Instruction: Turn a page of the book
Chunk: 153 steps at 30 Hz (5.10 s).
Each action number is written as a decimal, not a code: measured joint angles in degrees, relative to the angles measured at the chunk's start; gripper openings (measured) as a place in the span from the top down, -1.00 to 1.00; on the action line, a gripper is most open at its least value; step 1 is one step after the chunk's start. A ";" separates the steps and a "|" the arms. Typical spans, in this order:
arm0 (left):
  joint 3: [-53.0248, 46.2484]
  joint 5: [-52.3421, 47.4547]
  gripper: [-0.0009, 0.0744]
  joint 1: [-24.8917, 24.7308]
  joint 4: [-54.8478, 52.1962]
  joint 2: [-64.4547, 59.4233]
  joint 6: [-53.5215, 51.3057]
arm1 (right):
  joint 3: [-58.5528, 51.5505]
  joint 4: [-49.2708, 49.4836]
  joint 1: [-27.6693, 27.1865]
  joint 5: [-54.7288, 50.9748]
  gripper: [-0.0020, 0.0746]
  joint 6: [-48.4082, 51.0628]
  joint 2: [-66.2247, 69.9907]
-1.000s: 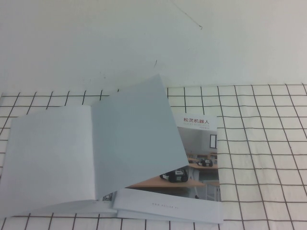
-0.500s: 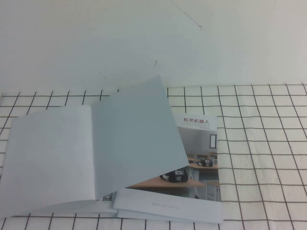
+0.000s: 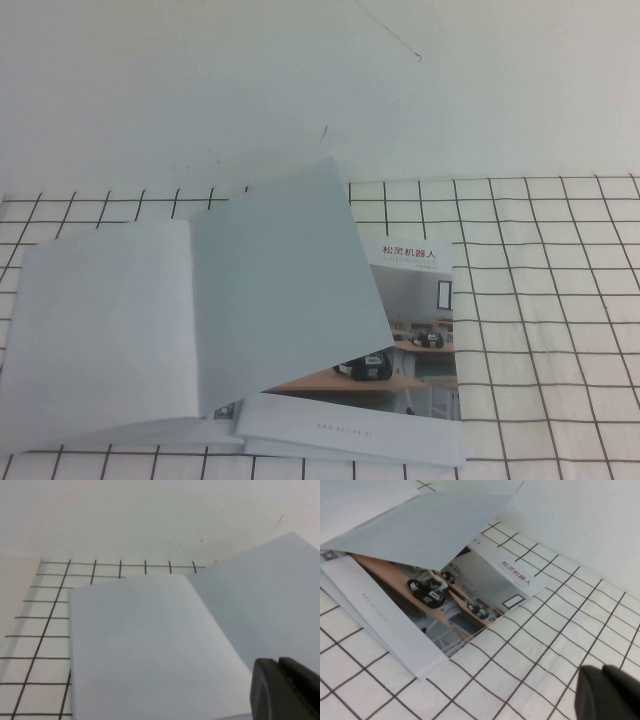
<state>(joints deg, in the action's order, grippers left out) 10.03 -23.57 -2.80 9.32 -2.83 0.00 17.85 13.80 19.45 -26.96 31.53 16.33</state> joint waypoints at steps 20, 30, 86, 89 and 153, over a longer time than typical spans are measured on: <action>-11.35 4.65 0.98 0.00 -2.08 3.36 -0.30 | 0.00 0.00 -0.03 -0.28 0.95 0.00 0.00; -11.35 4.58 0.98 0.00 -2.08 3.36 -0.39 | 0.00 0.00 -0.03 -0.42 0.95 0.00 0.00; -11.35 4.44 0.98 0.00 -2.08 3.36 -0.52 | -19.30 -30.19 -17.72 4.33 0.95 -42.67 -16.99; -11.35 4.44 0.98 0.00 -2.08 3.36 -0.52 | -19.33 -31.76 -17.72 4.44 0.95 -43.05 -17.02; -11.35 4.44 0.99 0.00 -2.08 3.36 -0.41 | -19.43 -33.60 -17.72 4.34 0.95 -39.81 -17.02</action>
<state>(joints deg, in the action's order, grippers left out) -1.32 -19.13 -2.80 7.24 0.52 -0.41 -1.57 -19.79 1.73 -22.63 -8.28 -0.70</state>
